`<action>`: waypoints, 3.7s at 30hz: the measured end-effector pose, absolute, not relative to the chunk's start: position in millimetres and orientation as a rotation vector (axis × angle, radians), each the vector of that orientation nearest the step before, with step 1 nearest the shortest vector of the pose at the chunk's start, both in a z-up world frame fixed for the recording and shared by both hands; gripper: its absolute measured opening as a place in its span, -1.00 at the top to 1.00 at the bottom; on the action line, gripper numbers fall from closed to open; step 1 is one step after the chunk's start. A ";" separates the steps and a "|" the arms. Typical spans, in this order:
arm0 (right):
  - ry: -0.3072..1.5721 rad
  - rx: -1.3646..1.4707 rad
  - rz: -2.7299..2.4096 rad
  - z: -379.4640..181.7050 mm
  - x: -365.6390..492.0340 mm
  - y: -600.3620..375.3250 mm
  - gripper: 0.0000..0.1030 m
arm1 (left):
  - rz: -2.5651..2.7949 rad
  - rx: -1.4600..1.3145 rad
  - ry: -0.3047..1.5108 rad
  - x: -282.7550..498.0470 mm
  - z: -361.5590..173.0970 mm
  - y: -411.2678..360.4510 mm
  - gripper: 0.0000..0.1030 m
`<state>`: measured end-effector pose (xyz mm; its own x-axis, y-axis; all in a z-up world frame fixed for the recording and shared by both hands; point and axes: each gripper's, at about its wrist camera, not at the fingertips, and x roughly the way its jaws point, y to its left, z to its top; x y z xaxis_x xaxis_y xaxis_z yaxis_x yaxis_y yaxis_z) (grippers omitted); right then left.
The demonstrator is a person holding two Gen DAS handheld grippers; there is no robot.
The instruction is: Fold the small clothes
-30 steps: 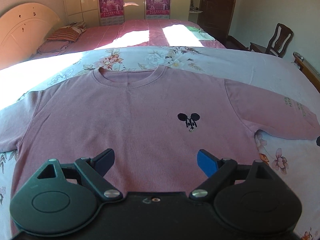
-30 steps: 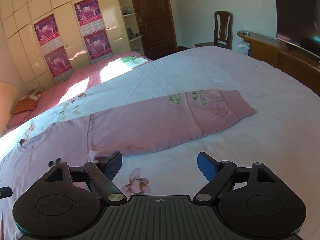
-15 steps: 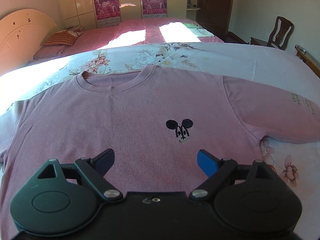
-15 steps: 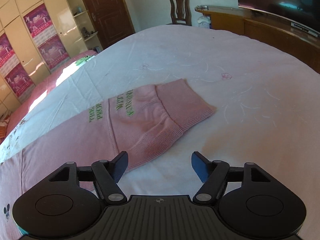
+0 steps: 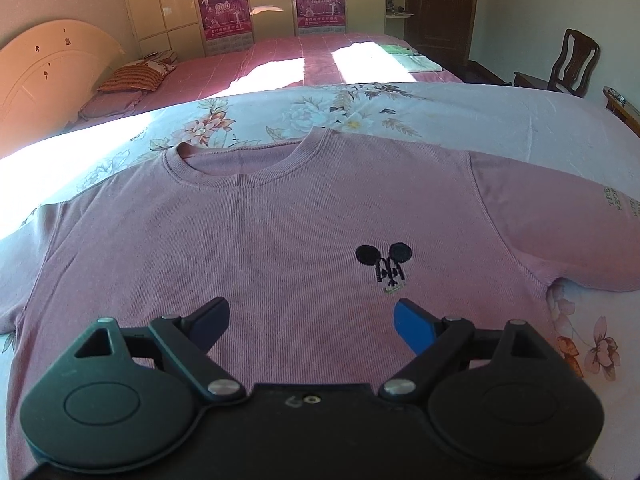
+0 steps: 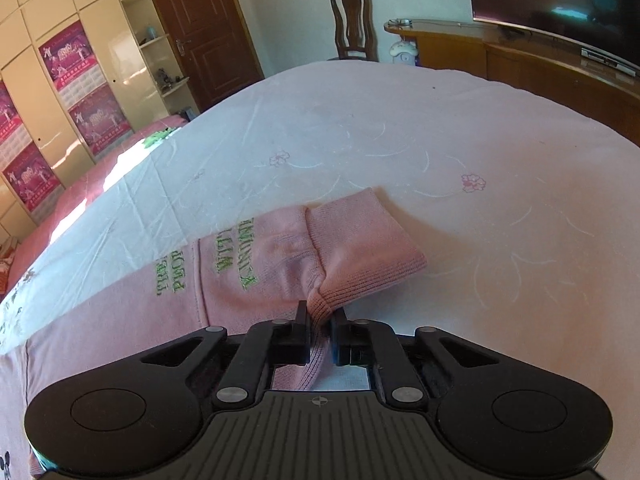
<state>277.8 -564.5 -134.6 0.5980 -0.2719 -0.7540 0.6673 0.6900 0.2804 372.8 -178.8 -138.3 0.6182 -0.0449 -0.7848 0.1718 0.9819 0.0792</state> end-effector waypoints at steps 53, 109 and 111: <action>0.793 0.193 -0.131 -136.2 289.5 -272.5 -0.22 | -0.310 -0.353 0.946 423.9 -190.6 -70.8 -0.62; 0.820 0.442 -0.095 -157.0 420.7 -324.1 0.16 | -0.185 -0.197 0.729 431.1 -167.0 -32.5 0.06; 0.824 0.446 -0.089 -159.3 438.8 -325.4 0.16 | -0.192 -0.186 0.753 438.1 -174.3 -35.5 0.06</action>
<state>438.8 -325.4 -159.3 0.6815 0.0937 -0.7258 0.2471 0.9041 0.3486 438.1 -35.5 -174.3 0.7137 -0.2382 -0.6587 0.1056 0.9662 -0.2350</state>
